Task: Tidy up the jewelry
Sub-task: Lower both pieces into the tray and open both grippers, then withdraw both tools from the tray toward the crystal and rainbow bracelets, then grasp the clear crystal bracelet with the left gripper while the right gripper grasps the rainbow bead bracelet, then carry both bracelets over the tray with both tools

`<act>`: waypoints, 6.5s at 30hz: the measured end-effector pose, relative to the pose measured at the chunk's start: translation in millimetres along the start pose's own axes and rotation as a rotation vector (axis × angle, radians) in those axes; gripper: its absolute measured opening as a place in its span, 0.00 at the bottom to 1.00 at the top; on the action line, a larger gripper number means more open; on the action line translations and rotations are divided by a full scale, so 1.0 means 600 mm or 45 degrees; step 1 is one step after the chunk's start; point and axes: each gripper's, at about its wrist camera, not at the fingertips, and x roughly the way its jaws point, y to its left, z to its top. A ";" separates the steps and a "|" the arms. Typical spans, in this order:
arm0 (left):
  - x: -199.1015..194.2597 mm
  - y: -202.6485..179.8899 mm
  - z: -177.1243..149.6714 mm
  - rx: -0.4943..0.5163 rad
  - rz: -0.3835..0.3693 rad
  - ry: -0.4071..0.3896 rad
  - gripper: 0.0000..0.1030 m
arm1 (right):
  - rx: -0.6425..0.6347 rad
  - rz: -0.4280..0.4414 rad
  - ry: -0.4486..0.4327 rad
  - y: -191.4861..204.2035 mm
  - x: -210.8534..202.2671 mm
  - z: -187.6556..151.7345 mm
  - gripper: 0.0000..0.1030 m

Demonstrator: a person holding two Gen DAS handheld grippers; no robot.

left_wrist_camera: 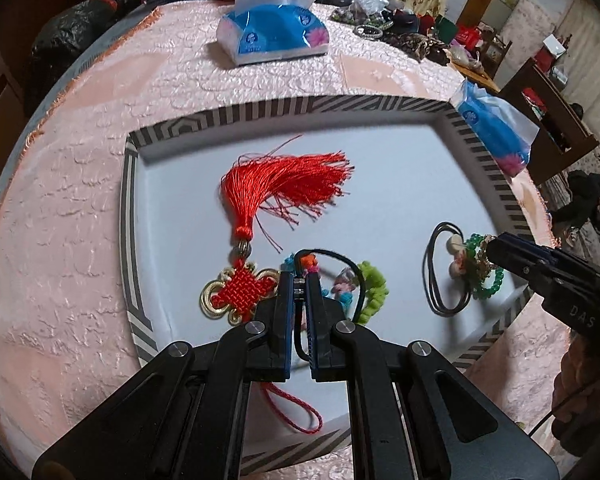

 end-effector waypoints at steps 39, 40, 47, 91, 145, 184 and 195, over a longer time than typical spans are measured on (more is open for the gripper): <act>-0.121 -0.002 -0.096 0.074 -0.062 -0.098 0.30 | 0.046 -0.134 -0.109 -0.007 -0.162 -0.113 0.29; -0.124 -0.009 -0.104 0.092 -0.080 -0.094 0.30 | 0.052 -0.140 -0.108 -0.008 -0.168 -0.127 0.29; -0.109 -0.082 -0.200 0.267 -0.202 0.032 0.30 | 0.105 -0.166 -0.057 -0.012 -0.189 -0.229 0.29; -0.173 -0.099 -0.245 0.184 0.119 -0.018 0.39 | 0.210 -0.212 0.041 0.012 -0.231 -0.390 0.29; -0.068 -0.104 -0.280 0.374 -0.075 0.133 0.06 | 0.247 0.039 0.055 0.023 -0.107 -0.303 0.29; -0.227 -0.101 -0.221 0.326 -0.239 -0.134 0.06 | 0.121 -0.002 -0.194 0.064 -0.258 -0.273 0.08; -0.241 -0.091 -0.207 0.278 -0.134 -0.134 0.06 | 0.091 -0.064 -0.174 0.066 -0.266 -0.256 0.08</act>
